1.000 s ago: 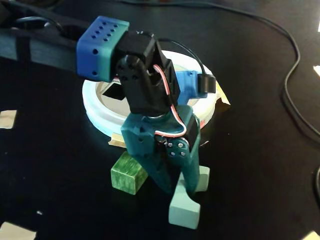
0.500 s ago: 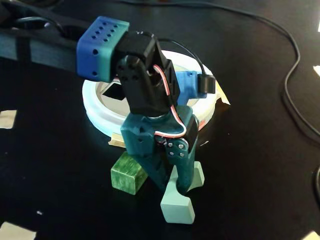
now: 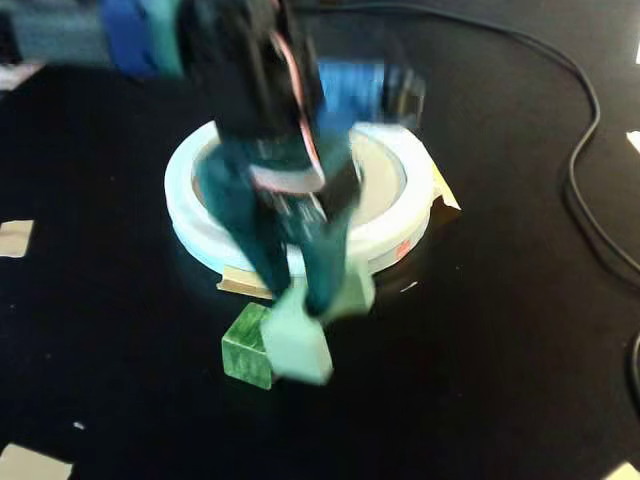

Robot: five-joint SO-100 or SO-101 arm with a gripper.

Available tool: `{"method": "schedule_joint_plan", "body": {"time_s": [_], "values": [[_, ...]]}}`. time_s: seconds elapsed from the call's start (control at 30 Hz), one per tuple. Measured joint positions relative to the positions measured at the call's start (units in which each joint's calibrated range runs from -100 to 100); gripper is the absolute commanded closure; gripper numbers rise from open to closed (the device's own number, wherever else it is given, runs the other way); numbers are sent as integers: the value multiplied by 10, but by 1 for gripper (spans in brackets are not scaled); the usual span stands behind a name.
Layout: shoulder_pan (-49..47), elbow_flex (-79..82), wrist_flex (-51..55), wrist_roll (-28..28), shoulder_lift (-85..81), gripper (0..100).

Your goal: Pick up the U shape block and drop it in corresponding U shaped hole

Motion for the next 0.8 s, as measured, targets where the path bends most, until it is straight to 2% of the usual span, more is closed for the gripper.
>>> {"method": "schedule_joint_plan", "body": {"time_s": [0.3,0.47,0.5,0.63,0.67,0.8], "values": [[-72,0,66,-131,-111,99],[-171,0,69,-248,-115,99],[-213,0,69,-290,-115,99],[-313,0,69,-384,-115,99],[-352,0,69,-425,-115,99],[-417,0,69,-504,-115,99]]}}
